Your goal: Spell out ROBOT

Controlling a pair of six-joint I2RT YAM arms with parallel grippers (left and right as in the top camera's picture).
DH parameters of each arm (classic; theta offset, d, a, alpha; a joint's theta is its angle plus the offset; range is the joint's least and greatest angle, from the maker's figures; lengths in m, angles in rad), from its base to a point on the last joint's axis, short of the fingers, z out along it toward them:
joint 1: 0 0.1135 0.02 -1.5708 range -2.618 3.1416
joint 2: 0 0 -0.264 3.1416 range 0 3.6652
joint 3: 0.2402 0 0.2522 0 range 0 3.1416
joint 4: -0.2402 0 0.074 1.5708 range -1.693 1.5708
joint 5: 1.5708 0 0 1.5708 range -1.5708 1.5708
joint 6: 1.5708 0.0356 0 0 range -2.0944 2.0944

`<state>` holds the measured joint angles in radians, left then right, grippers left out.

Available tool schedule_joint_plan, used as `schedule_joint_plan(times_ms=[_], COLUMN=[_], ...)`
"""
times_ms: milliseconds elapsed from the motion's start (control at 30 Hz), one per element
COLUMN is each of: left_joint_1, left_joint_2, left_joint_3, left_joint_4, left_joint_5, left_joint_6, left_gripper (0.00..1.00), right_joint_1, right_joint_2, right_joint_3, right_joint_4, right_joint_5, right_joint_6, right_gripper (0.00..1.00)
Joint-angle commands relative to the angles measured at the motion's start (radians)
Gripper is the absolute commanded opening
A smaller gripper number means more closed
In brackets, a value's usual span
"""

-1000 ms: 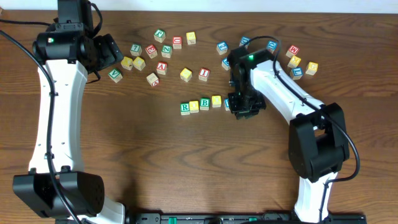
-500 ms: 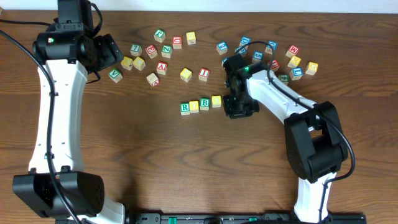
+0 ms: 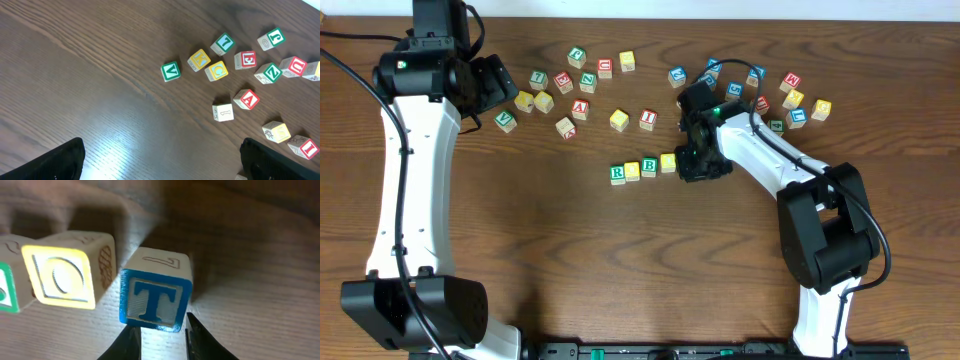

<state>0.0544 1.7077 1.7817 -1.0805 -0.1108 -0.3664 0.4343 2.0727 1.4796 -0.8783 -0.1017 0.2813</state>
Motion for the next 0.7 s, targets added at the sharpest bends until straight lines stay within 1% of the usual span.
schedule_joint_plan(times_ms=[0,267,500,667], left_joint_1=[0.002,0.002,0.002,0.002], left_joint_2=[0.011,0.011,0.011,0.011], left_joint_3=[-0.011,-0.011,-0.011,-0.011], left_joint_4=[-0.003,-0.003,-0.003,-0.003], left_joint_5=[-0.012,-0.012,-0.012,-0.012], left_joint_6=[-0.002,-0.002,-0.002,-0.002], left_gripper=[0.98,0.98,0.98,0.98], right_joint_1=[0.013,0.019,-0.019,-0.067], right_joint_2=[0.002,0.001,-0.001,0.000], right_joint_3=[-0.005,-0.002,0.068,0.078], right_joint_4=[0.023,0.022,-0.132,-0.160], right_joint_5=[-0.003,-0.003,-0.002,0.006], right_joint_6=[0.013,-0.003,0.003,0.026], right_gripper=[0.24,0.24,0.24,0.26])
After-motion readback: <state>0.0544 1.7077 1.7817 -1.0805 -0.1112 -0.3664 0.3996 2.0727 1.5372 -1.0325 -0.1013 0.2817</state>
